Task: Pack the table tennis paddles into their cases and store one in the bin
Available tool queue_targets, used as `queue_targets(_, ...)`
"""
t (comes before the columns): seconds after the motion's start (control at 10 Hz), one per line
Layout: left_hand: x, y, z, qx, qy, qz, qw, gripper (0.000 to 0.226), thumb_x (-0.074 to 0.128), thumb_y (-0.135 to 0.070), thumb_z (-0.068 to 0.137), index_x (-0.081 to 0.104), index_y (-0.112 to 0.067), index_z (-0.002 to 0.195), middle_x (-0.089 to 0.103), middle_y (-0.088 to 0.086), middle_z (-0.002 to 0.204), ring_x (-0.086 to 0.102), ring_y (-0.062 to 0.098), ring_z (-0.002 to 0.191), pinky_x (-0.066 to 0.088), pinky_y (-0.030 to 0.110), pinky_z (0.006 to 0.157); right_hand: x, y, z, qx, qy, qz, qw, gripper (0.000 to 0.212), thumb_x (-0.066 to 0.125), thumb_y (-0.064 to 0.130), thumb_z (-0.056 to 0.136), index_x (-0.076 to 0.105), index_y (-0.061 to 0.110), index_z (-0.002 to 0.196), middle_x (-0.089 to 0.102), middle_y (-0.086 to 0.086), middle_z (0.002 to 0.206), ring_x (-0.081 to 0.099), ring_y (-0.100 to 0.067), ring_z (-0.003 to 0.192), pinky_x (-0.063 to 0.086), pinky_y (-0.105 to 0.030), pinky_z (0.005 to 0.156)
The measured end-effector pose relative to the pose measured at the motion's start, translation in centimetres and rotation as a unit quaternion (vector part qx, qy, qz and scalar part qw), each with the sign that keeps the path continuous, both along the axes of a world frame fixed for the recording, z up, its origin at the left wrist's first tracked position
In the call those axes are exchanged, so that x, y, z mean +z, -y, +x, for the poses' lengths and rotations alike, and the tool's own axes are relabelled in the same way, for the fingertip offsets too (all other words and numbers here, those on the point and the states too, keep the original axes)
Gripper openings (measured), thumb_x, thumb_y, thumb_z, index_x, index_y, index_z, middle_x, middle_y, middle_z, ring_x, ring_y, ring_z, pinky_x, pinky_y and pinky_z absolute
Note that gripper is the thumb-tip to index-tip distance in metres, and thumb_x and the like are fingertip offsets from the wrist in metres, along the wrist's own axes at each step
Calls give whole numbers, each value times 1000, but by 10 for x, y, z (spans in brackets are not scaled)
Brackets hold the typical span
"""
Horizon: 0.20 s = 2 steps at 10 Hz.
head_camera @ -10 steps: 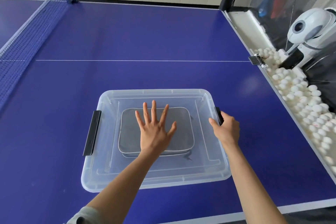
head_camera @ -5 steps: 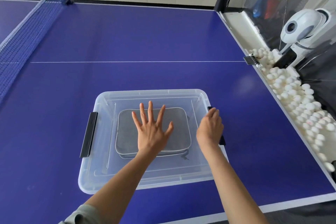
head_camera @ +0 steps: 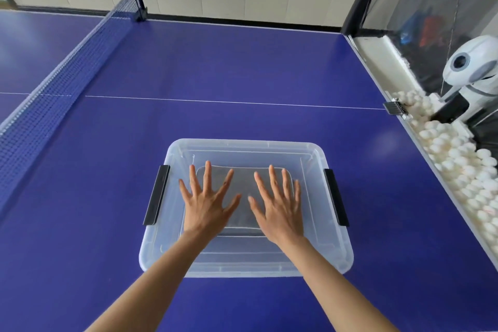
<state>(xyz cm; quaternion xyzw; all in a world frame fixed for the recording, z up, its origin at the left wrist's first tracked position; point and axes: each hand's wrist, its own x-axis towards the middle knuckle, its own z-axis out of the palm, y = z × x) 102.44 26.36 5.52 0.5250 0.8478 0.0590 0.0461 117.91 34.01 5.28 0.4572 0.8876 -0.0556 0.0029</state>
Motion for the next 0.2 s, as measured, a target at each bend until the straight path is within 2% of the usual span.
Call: queue_targets(0.2, 4, -6, 3, 17, -4, -18, 1000, 65, 21, -69, 89, 0, -47, 146, -14, 6, 159, -18, 37, 144, -5, 63, 113, 7, -6, -5, 9, -10, -31, 999, 62, 10, 61, 94, -9, 38, 149, -17, 0, 159, -19, -28, 146, -11, -50, 118)
